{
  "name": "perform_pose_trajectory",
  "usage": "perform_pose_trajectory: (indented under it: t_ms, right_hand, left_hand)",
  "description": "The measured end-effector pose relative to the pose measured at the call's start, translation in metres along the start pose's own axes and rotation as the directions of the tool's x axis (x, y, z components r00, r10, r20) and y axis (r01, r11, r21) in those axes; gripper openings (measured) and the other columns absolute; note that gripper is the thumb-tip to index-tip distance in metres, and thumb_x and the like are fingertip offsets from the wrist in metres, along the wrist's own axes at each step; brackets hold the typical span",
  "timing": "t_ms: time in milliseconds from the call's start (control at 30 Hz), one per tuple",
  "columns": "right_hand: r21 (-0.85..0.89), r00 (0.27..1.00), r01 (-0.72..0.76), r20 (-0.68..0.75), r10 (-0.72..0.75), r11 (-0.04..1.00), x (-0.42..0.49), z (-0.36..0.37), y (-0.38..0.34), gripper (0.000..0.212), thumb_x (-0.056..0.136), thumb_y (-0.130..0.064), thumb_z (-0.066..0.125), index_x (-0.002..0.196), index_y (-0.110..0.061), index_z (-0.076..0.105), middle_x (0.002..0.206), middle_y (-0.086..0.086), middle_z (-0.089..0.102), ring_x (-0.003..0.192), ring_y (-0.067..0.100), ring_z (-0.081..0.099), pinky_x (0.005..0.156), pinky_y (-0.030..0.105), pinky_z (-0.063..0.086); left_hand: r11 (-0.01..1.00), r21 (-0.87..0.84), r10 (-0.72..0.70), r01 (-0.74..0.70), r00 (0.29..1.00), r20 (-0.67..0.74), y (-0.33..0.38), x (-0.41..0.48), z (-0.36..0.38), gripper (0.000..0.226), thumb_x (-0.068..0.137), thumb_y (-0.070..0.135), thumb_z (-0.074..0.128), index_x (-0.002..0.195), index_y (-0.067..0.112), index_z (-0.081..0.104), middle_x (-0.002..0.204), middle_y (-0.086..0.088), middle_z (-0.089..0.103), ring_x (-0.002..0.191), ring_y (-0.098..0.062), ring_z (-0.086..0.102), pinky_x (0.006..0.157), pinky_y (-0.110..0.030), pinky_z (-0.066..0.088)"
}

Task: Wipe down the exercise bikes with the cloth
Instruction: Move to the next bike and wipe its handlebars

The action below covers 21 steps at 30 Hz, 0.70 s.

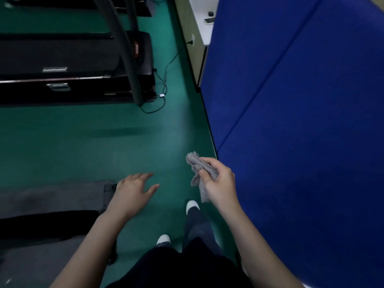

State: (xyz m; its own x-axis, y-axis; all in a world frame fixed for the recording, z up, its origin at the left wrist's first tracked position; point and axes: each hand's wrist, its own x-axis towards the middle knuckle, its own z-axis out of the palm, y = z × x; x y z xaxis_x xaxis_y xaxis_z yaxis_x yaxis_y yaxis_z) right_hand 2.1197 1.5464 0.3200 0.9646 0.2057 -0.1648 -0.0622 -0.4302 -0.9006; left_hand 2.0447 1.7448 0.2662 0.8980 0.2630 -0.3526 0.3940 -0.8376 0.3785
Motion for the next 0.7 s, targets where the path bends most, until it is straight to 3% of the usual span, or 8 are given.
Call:
perform_pose_trajectory:
  t_ms: [200,400,567,700]
  right_hand:
    - [-0.038,0.987,0.089,0.139,-0.083,0.995,0.084,0.000,-0.014,0.026,0.085,-0.001,0.060,0.103,-0.018,0.069,0.096,-0.006,0.068,0.088,0.005,0.062,0.079,0.015,0.047]
    - [-0.007,0.974,0.103,0.206,-0.099,0.995,0.164,-0.022,-0.021,0.026,0.086,0.000,0.059,0.100,-0.020,0.068,0.093,-0.010,0.067,0.088,0.005,0.063,0.081,0.023,0.051]
    - [-0.009,0.958,0.120,0.261,-0.114,0.993,0.207,-0.022,-0.022,0.029,0.085,0.001,0.059,0.093,-0.026,0.065,0.086,-0.017,0.066,0.081,-0.004,0.061,0.077,0.021,0.050]
    - [-0.028,0.944,0.142,0.304,-0.127,0.989,0.239,-0.008,-0.031,0.025,0.084,0.002,0.060,0.101,-0.014,0.070,0.085,-0.015,0.065,0.080,-0.006,0.060,0.075,0.016,0.048]
  left_hand:
    - [0.981,-0.073,-0.185,0.178,0.977,-0.105,0.007,0.040,-0.010,0.050,0.092,0.047,0.050,0.134,0.020,0.050,0.134,-0.004,0.055,0.127,-0.023,0.046,0.104,-0.035,0.032]
    - [0.961,-0.084,-0.275,0.265,0.948,-0.158,0.036,0.088,-0.022,0.050,0.093,0.048,0.048,0.135,0.021,0.048,0.136,-0.001,0.054,0.128,-0.021,0.046,0.104,-0.035,0.031]
    - [0.953,-0.074,-0.302,0.293,0.938,-0.173,0.054,0.114,-0.031,0.051,0.094,0.049,0.045,0.136,0.021,0.047,0.134,-0.001,0.054,0.127,-0.021,0.046,0.105,-0.033,0.032]
    - [0.940,-0.089,-0.341,0.330,0.925,-0.169,0.051,0.133,-0.044,0.051,0.094,0.050,0.045,0.136,0.021,0.047,0.133,0.000,0.054,0.126,-0.020,0.046,0.104,-0.033,0.035]
